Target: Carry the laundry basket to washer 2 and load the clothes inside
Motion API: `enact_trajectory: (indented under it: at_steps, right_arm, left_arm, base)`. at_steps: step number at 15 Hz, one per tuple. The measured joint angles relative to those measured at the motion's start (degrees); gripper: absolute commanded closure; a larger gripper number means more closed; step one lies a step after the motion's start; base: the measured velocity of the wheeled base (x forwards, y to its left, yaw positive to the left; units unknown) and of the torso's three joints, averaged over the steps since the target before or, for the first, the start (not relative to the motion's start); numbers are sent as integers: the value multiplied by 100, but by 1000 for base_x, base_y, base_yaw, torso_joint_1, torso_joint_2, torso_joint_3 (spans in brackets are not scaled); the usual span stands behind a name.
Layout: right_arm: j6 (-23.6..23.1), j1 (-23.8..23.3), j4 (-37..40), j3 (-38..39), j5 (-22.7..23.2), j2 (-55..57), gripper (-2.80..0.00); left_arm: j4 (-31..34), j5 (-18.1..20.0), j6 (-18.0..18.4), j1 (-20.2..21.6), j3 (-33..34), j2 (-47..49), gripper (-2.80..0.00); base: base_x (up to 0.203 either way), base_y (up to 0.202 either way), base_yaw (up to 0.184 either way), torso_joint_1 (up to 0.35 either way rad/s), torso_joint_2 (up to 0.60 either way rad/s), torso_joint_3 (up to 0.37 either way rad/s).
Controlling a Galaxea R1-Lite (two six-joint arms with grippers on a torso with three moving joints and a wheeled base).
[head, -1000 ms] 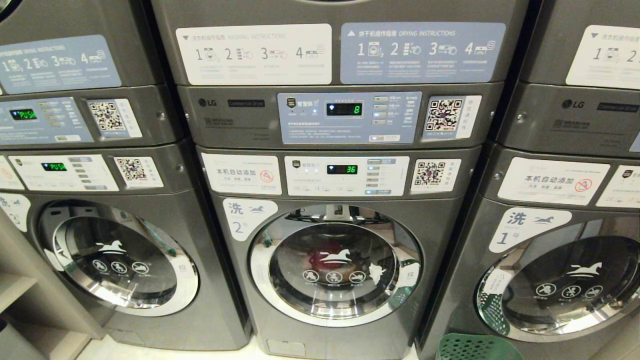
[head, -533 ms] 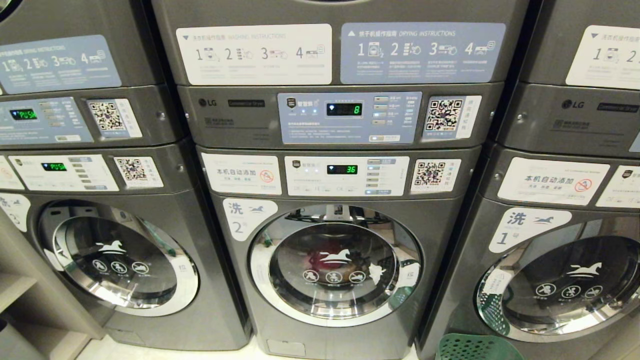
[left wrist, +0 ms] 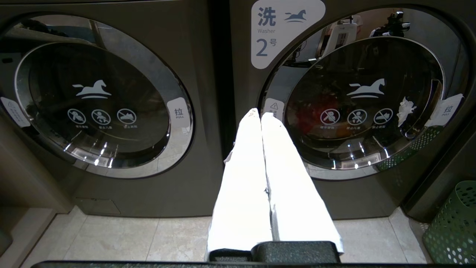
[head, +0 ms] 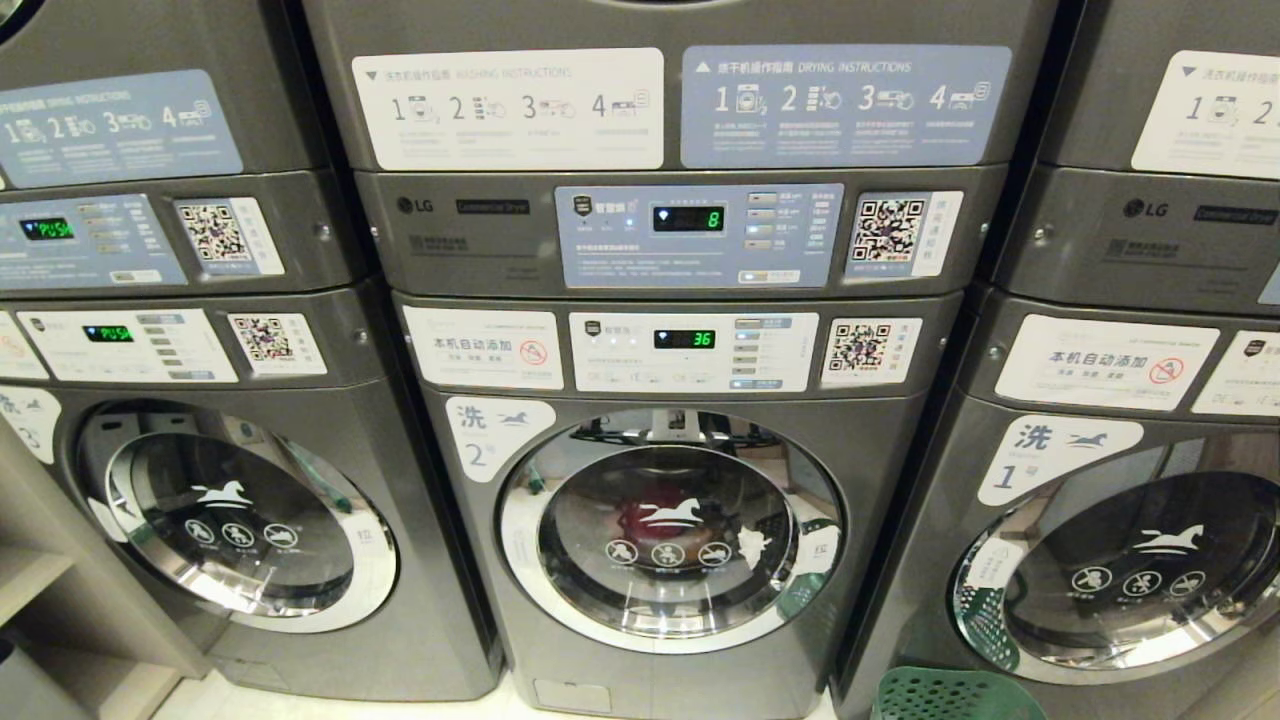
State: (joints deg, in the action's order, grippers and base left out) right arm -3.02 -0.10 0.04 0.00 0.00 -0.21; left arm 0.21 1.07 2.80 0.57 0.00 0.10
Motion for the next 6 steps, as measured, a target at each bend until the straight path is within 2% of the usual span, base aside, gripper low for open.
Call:
enact_trajectory:
  at_steps: [6]
  right_arm:
    - [131, 0, -2, 0, -68, 0, 0]
  left_arm:
    - [4, 2, -2, 0, -2, 0, 0]
  base:
    - [0, 0, 0, 0, 0, 0]
